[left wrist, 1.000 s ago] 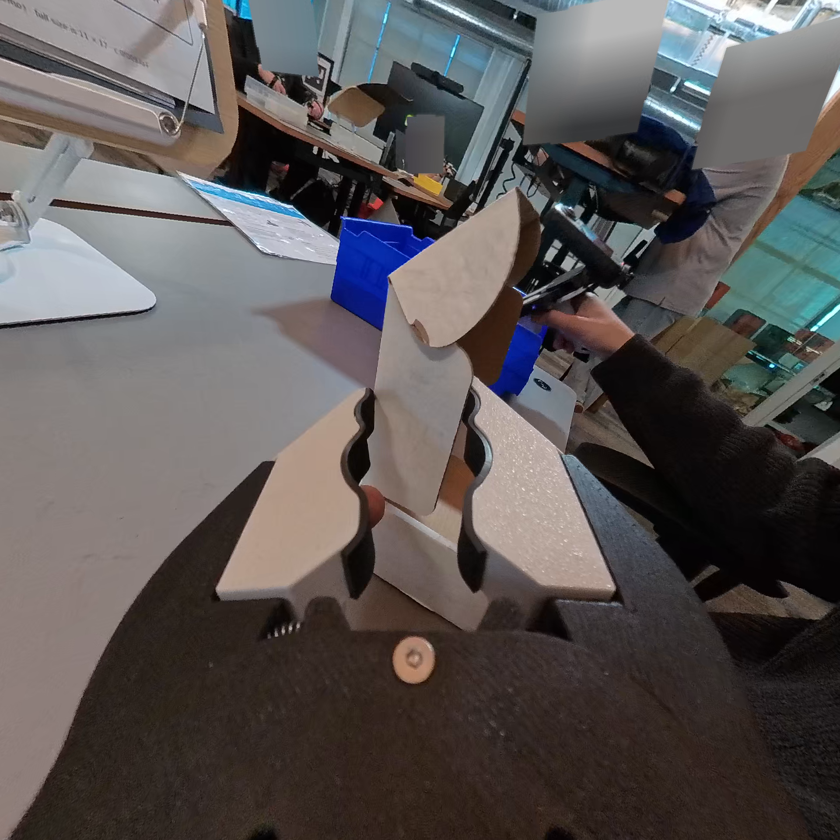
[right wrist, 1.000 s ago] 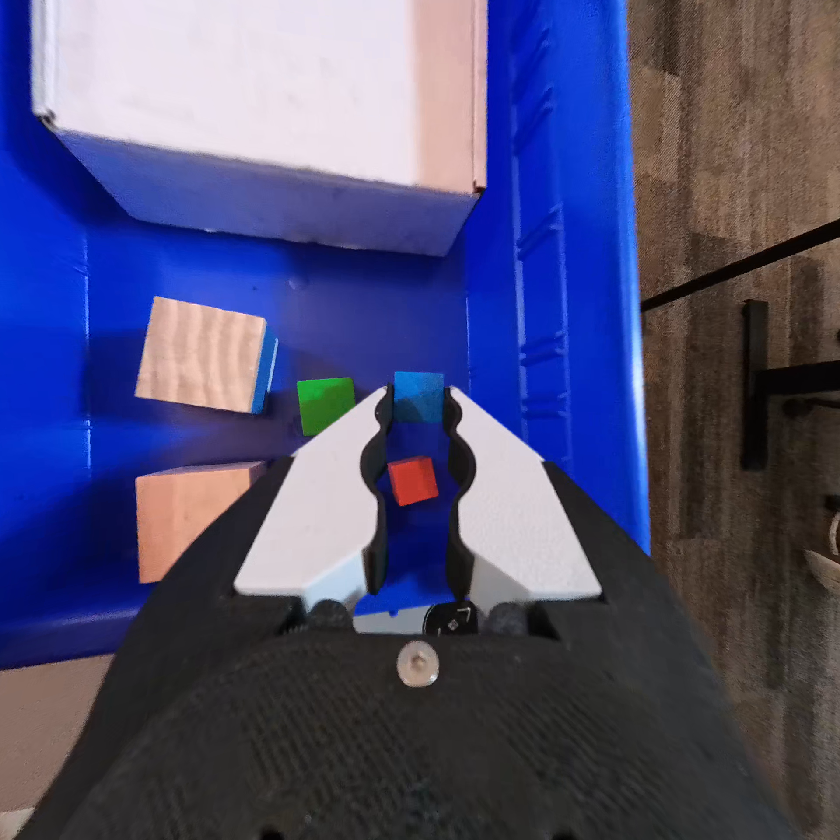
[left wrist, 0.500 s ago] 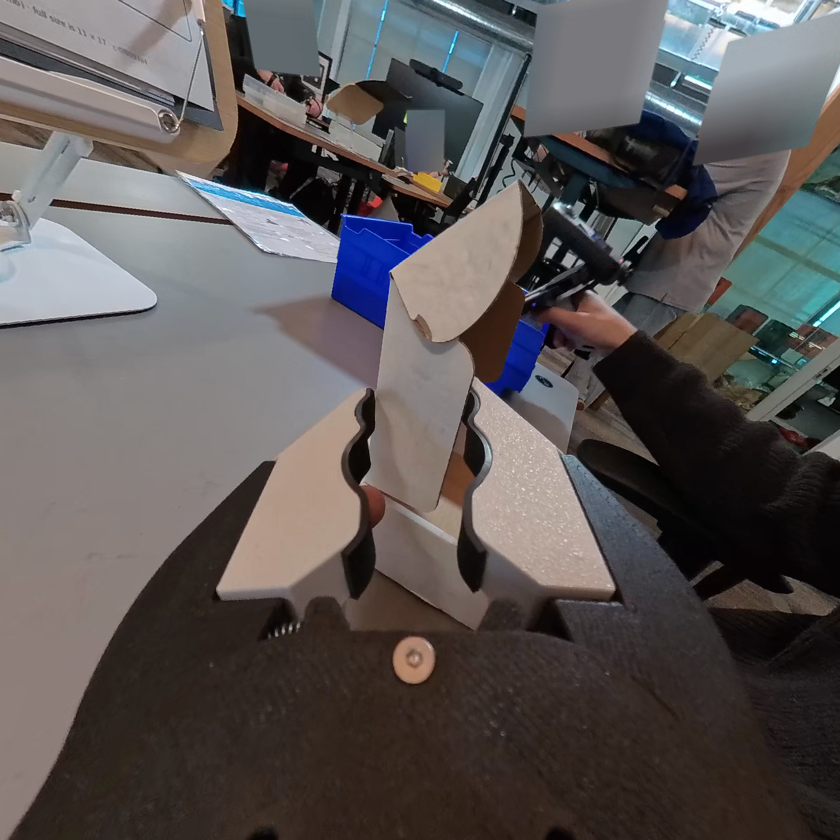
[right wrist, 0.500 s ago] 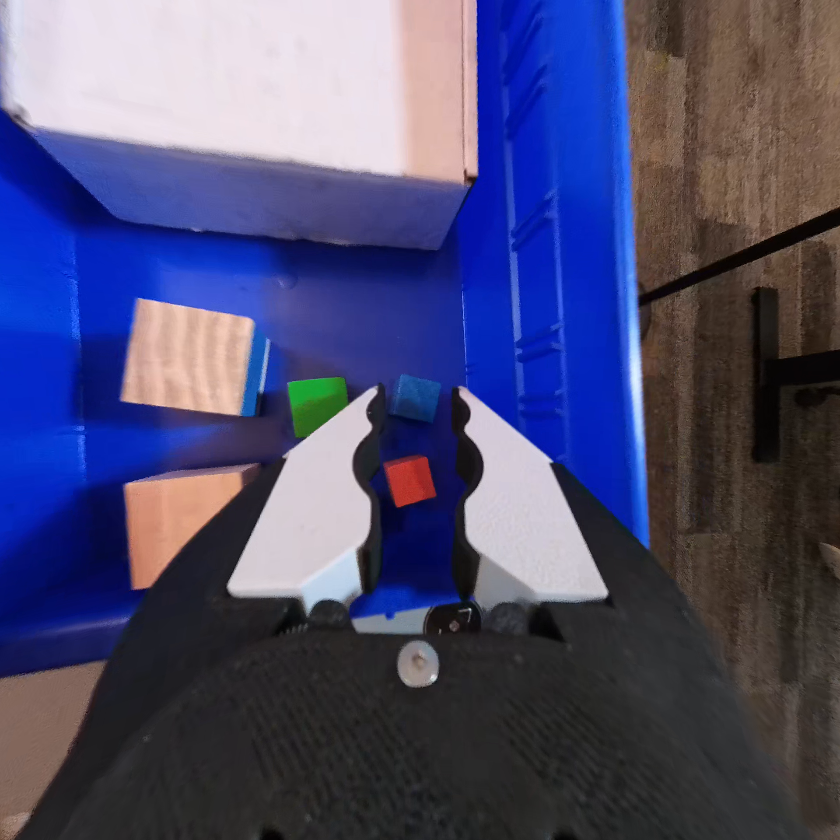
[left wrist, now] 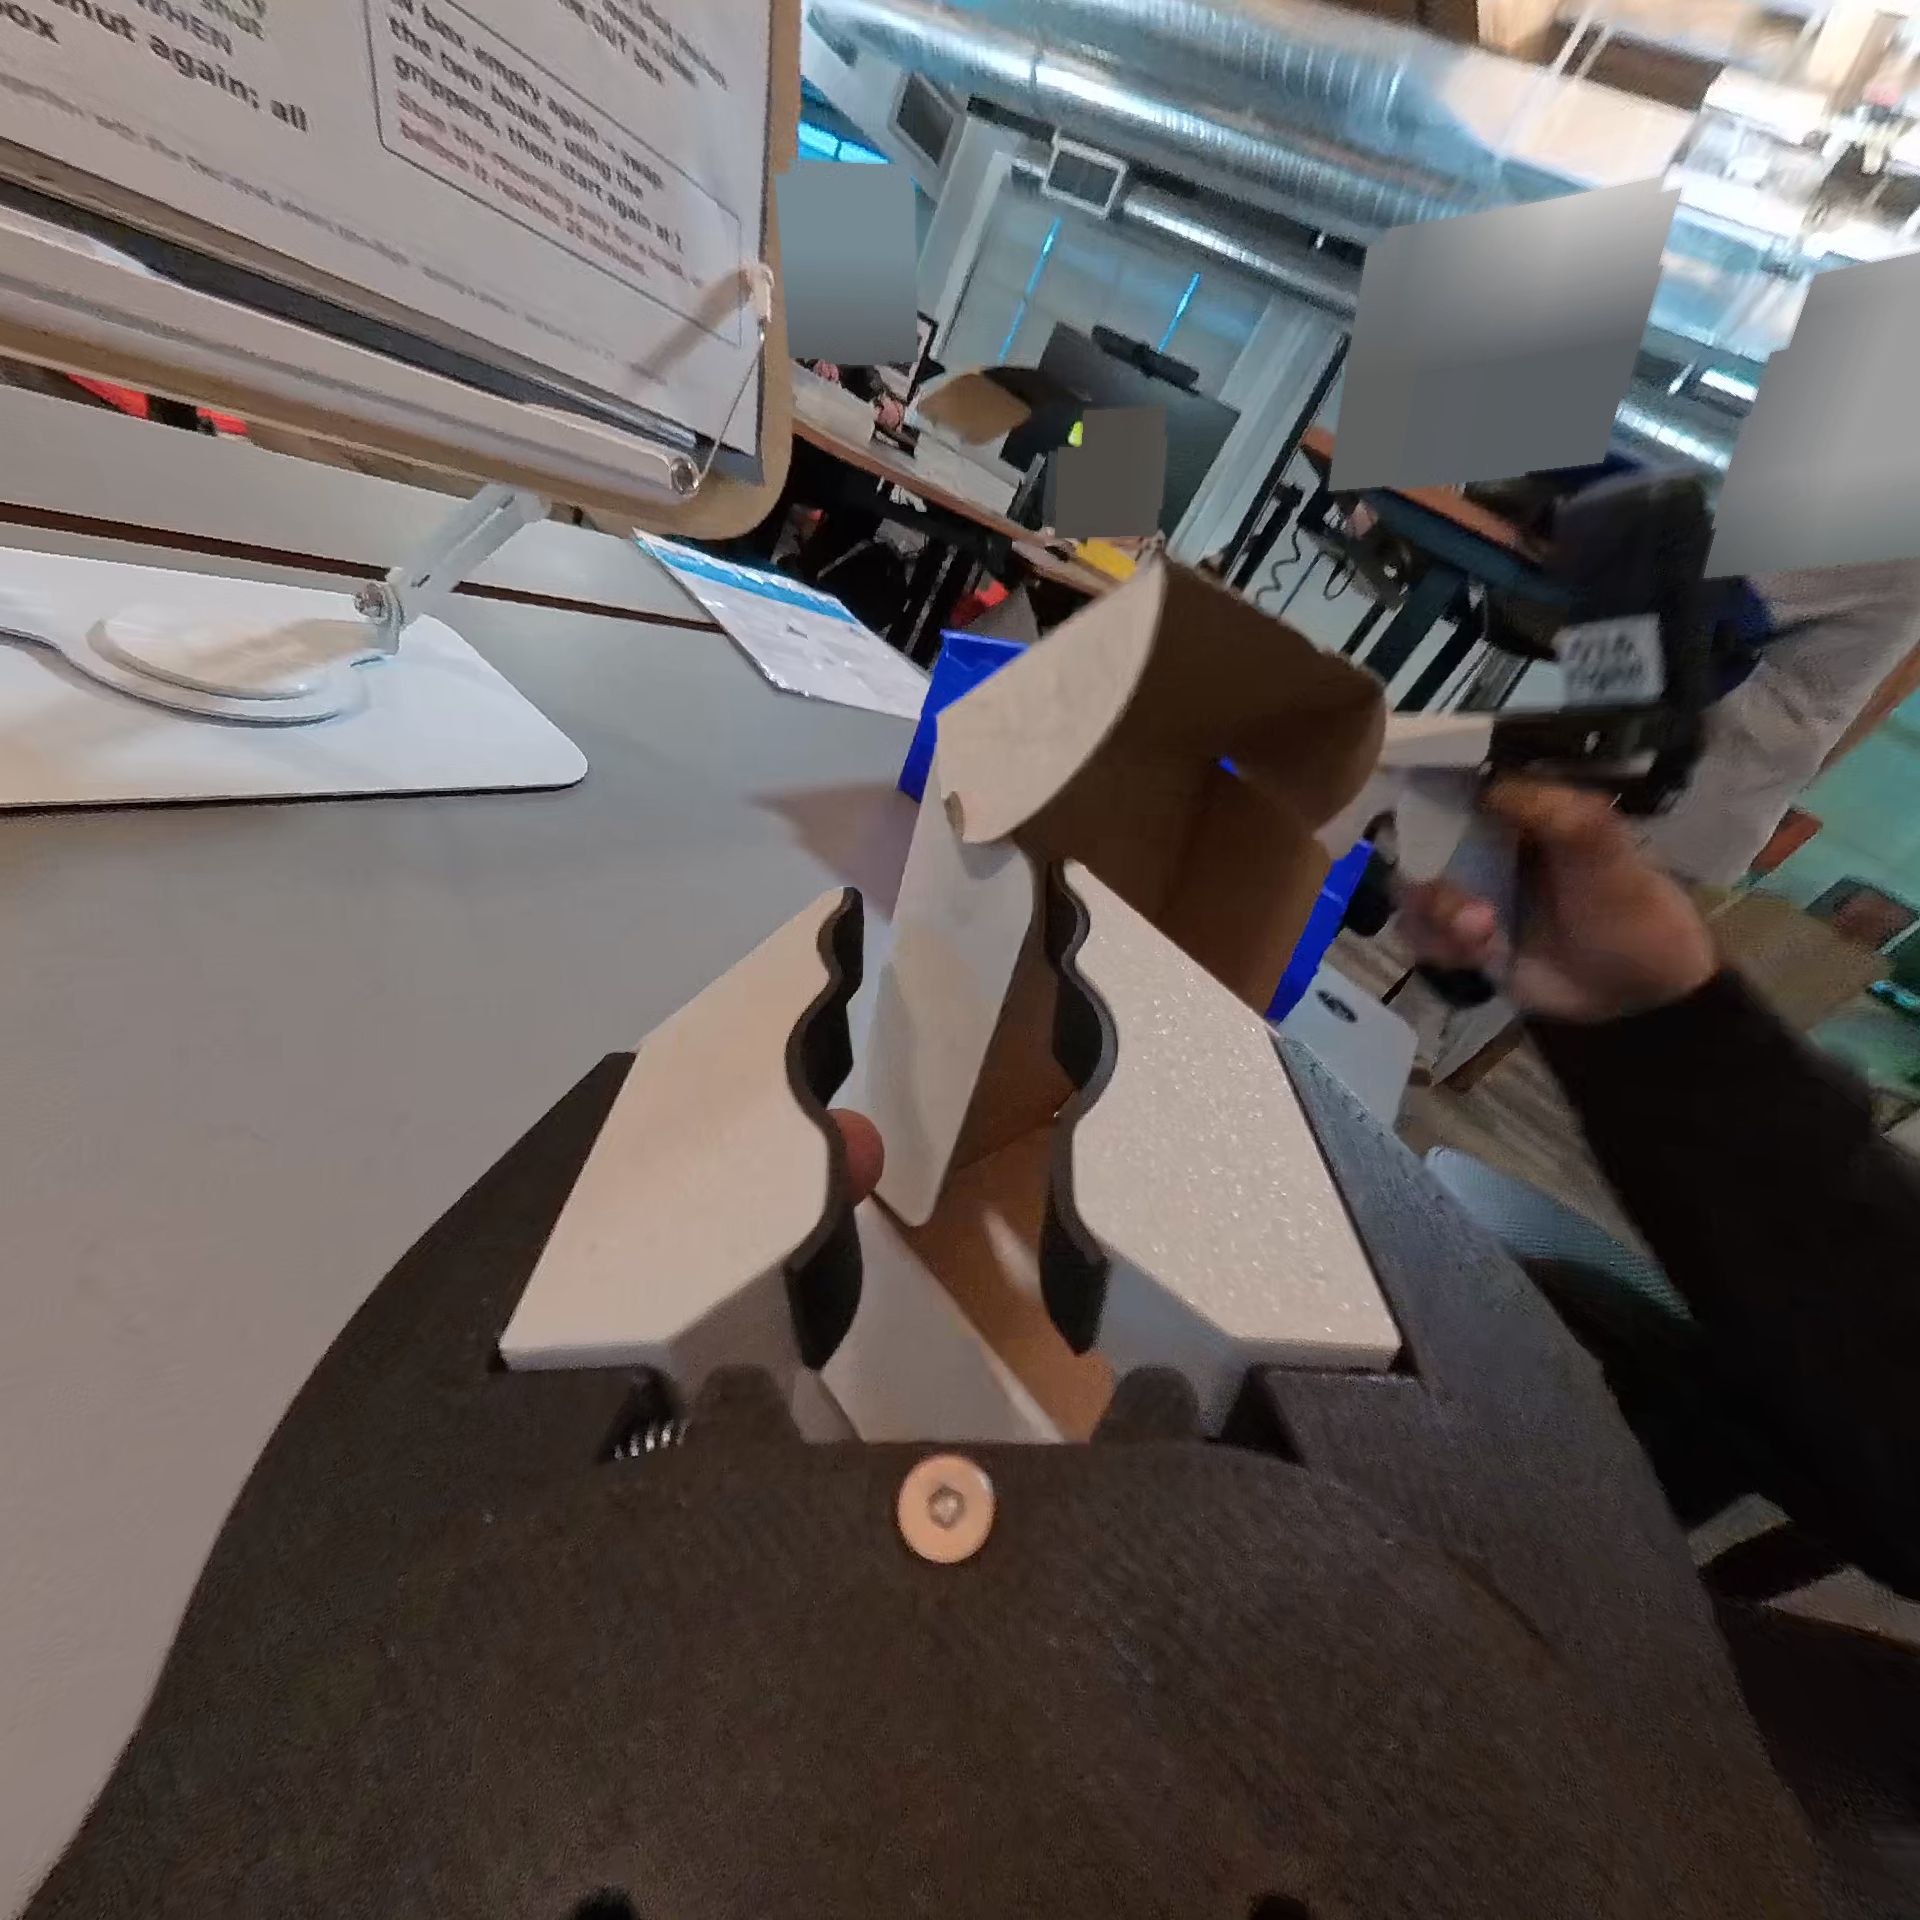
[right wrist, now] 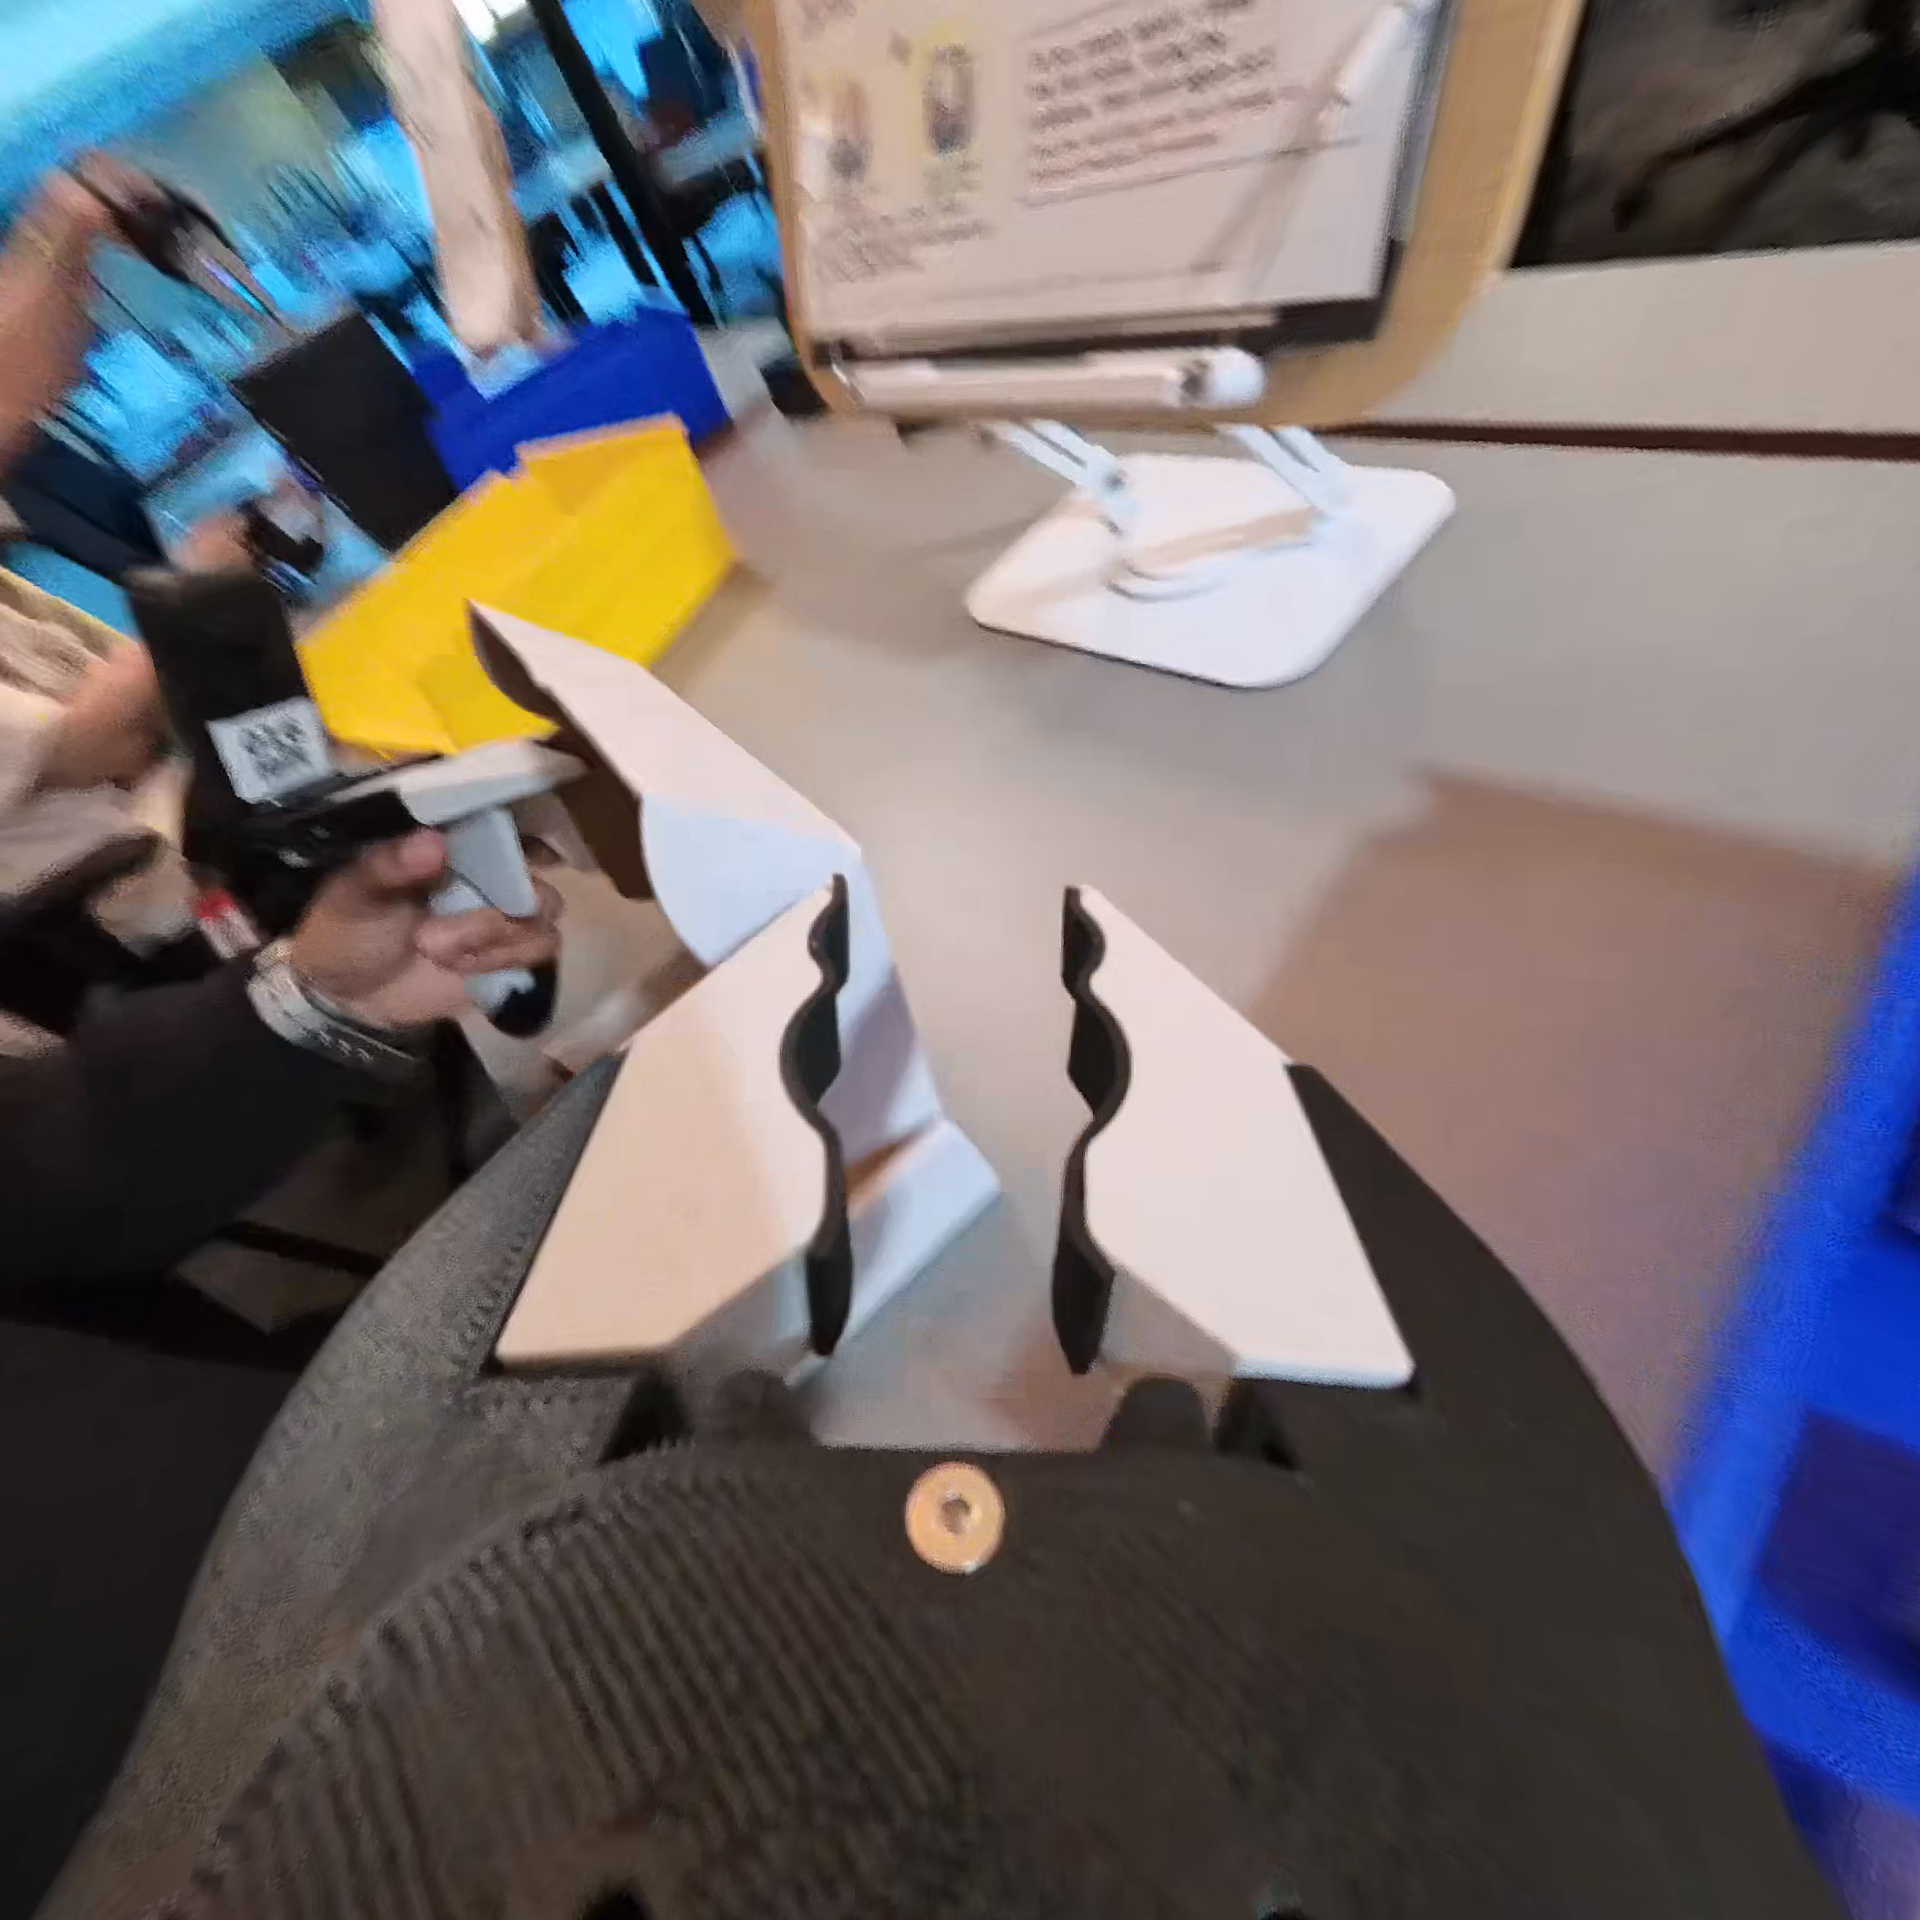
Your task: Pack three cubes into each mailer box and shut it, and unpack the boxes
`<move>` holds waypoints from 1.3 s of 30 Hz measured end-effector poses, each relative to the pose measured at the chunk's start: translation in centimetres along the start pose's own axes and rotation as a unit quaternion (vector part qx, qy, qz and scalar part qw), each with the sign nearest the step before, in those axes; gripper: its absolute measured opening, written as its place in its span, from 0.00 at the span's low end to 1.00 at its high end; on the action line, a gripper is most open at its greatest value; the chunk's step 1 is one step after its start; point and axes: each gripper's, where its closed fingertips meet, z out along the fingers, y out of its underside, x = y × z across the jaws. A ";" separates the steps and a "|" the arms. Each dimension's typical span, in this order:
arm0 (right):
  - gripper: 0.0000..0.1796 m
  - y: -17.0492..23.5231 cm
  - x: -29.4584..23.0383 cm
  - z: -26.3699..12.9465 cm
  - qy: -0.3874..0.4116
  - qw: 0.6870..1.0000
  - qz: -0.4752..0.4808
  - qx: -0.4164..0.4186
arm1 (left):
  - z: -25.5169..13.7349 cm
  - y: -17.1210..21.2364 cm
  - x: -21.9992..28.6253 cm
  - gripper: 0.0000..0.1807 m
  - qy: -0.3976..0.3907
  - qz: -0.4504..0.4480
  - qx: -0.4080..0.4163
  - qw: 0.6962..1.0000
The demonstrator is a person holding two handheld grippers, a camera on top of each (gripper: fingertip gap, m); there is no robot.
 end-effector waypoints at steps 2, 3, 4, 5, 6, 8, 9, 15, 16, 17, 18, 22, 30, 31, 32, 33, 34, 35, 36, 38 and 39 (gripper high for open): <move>0.20 0.9 -1.9 1.3 -0.022 0.998 0.016 0.056 | -0.8 -0.5 0.4 0.18 0.001 -0.014 0.010 1.000; 0.20 1.6 -2.3 1.5 -0.020 0.996 0.022 0.080 | -1.3 -0.5 0.6 0.19 -0.001 -0.017 0.014 1.000; 0.20 2.5 -2.5 1.5 -0.019 0.995 0.030 0.096 | -1.8 -0.3 0.8 0.20 -0.002 -0.016 0.015 1.000; 0.20 3.5 -2.7 1.3 -0.021 0.994 0.041 0.103 | -2.4 0.0 0.9 0.21 -0.003 -0.013 0.012 1.000; 0.20 4.5 -2.8 1.1 -0.024 0.992 0.057 0.105 | -2.9 0.6 1.0 0.22 -0.007 -0.009 0.007 1.000; 0.19 6.2 -3.0 0.6 -0.039 0.990 0.091 0.104 | -3.7 1.5 0.9 0.24 -0.017 -0.003 -0.003 1.000; 0.19 6.8 -2.9 0.8 -0.051 0.988 0.109 0.099 | -3.9 1.9 0.9 0.25 -0.018 -0.004 -0.008 1.000; 0.19 10.5 -4.0 3.2 -0.104 0.987 0.123 -0.021 | -2.6 5.0 2.0 0.25 -0.009 0.023 -0.083 0.996; 0.17 10.8 -4.4 3.3 -0.103 0.988 0.112 -0.029 | -2.5 5.4 2.1 0.25 -0.015 0.047 -0.095 0.994; 0.15 10.9 -4.7 3.5 -0.098 0.990 0.099 -0.032 | -2.5 5.7 2.1 0.25 -0.023 0.074 -0.103 0.992; 0.13 10.9 -4.9 3.5 -0.090 0.992 0.082 -0.033 | -2.4 5.9 2.1 0.25 -0.029 0.098 -0.107 0.989; 0.07 11.2 -4.5 3.7 -0.046 0.998 0.023 -0.046 | -2.3 7.0 2.5 0.24 -0.024 0.116 -0.139 0.983; 0.08 11.4 -3.8 3.4 -0.036 0.998 0.017 -0.056 | -3.3 8.4 2.0 0.26 0.005 0.110 -0.205 0.973; 0.10 11.3 -3.6 3.2 -0.033 0.998 0.015 -0.055 | -3.6 8.3 2.1 0.26 0.021 0.093 -0.210 0.973; 0.12 11.1 -3.5 3.1 -0.037 0.998 0.016 -0.051 | -4.0 7.9 2.2 0.27 0.036 0.074 -0.208 0.975; 0.13 10.8 -3.5 2.9 -0.041 0.998 0.022 -0.044 | -4.3 7.3 2.1 0.27 0.044 0.056 -0.198 0.978; 0.13 10.4 -3.4 2.6 -0.044 0.998 0.029 -0.034 | -4.6 6.5 2.0 0.27 0.051 0.041 -0.184 0.981; 0.13 10.1 -3.4 2.4 -0.047 0.998 0.034 -0.025 | -5.0 5.7 1.9 0.27 0.057 0.025 -0.170 0.984; 0.13 9.8 -3.2 2.2 -0.046 0.998 0.037 -0.015 | -5.3 4.9 1.7 0.27 0.063 0.009 -0.156 0.986; 0.13 8.9 -3.0 1.6 -0.042 0.998 0.037 0.008 | -5.9 3.2 1.2 0.26 0.067 -0.024 -0.120 0.990; 0.12 8.3 -2.9 1.3 -0.040 0.998 0.035 0.023 | -6.0 2.5 1.1 0.23 0.073 -0.044 -0.099 0.991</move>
